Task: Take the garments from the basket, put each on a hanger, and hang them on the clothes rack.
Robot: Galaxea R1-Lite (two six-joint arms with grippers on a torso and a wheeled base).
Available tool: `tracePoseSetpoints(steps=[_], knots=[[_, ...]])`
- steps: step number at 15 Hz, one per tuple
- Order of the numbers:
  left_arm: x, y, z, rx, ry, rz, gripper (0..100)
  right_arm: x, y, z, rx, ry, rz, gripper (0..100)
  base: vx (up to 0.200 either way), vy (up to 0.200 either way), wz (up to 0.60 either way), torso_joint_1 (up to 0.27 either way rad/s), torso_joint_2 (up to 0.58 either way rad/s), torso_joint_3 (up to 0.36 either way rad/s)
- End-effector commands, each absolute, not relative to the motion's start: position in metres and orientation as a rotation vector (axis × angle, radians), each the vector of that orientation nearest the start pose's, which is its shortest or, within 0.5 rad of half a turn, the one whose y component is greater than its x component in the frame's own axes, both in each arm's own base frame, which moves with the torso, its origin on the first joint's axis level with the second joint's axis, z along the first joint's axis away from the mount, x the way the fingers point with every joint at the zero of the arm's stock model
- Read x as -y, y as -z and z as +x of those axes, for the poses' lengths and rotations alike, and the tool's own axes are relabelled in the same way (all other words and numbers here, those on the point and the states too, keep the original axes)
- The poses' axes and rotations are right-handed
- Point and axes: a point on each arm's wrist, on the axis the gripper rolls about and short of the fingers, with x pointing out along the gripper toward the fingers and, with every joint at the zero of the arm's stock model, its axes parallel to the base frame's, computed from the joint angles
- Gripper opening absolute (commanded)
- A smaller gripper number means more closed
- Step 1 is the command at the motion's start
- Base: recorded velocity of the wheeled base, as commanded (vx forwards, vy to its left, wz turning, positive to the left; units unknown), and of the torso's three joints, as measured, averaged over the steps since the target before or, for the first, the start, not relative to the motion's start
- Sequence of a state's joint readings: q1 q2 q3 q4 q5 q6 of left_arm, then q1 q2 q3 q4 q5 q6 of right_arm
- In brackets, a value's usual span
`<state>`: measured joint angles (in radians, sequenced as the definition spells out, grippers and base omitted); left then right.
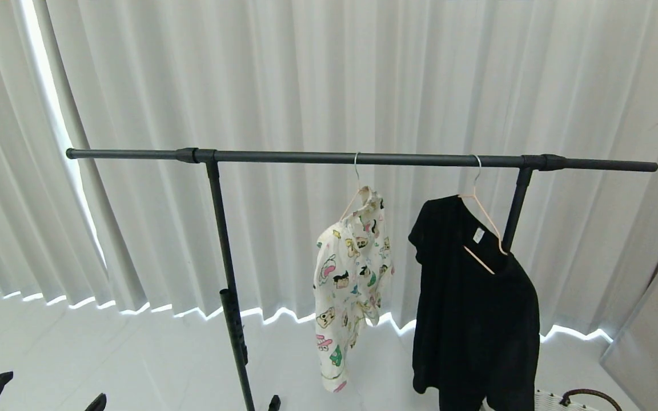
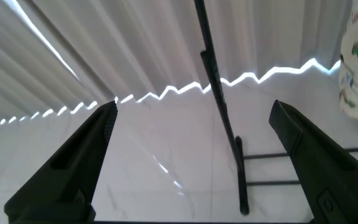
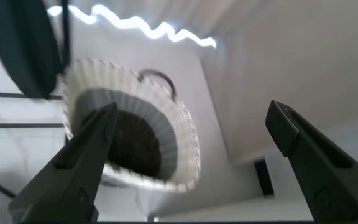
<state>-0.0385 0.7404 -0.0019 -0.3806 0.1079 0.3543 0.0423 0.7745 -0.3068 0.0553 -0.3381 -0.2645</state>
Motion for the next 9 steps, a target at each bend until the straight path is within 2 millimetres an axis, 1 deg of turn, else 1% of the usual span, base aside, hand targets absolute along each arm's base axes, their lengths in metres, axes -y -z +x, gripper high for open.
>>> tracePoseSetpoints(steps=[1, 2, 3, 4, 6, 7, 8, 9], knots=[[-0.003, -0.085, 0.003, -0.264, -0.067, 0.383, 100, 0.009, -0.122, 0.020, -0.477, 0.364, -0.307, 100, 0.000, 0.000, 0.00, 0.000, 0.00, 0.000], [-0.004, -0.088, -0.007, -0.197, -0.082, 0.391, 100, 0.008, -0.110, 0.010, -0.443, 0.381, -0.298, 100, 0.000, 0.000, 0.00, 0.000, 0.00, 0.000], [-0.005, -0.087, -0.011, -0.161, -0.139, 0.390, 100, 0.007, -0.095, -0.002, -0.388, 0.389, -0.286, 100, 0.000, 0.000, 0.00, 0.000, 0.00, 0.000], [-0.005, -0.086, -0.015, -0.132, -0.176, 0.390, 100, 0.007, -0.090, -0.007, -0.345, 0.384, -0.279, 100, 0.000, 0.000, 0.00, 0.000, 0.00, 0.000], [-0.005, -0.084, -0.026, -0.012, -0.238, 0.367, 100, 0.005, -0.088, -0.018, -0.189, 0.358, -0.185, 100, 0.000, 0.000, 0.00, 0.000, 0.00, 0.000], [-0.005, -0.084, -0.026, -0.010, -0.240, 0.358, 100, 0.005, -0.088, -0.021, -0.155, 0.364, -0.160, 100, 0.000, 0.000, 0.00, 0.000, 0.00, 0.000], [-0.005, -0.083, -0.025, -0.008, -0.244, 0.314, 100, 0.006, -0.086, -0.022, -0.136, 0.418, -0.085, 100, 0.000, 0.000, 0.00, 0.000, 0.00, 0.000], [-0.005, -0.083, -0.025, -0.006, -0.241, 0.300, 100, 0.007, -0.086, -0.022, -0.136, 0.465, -0.078, 100, 0.000, 0.000, 0.00, 0.000, 0.00, 0.000]])
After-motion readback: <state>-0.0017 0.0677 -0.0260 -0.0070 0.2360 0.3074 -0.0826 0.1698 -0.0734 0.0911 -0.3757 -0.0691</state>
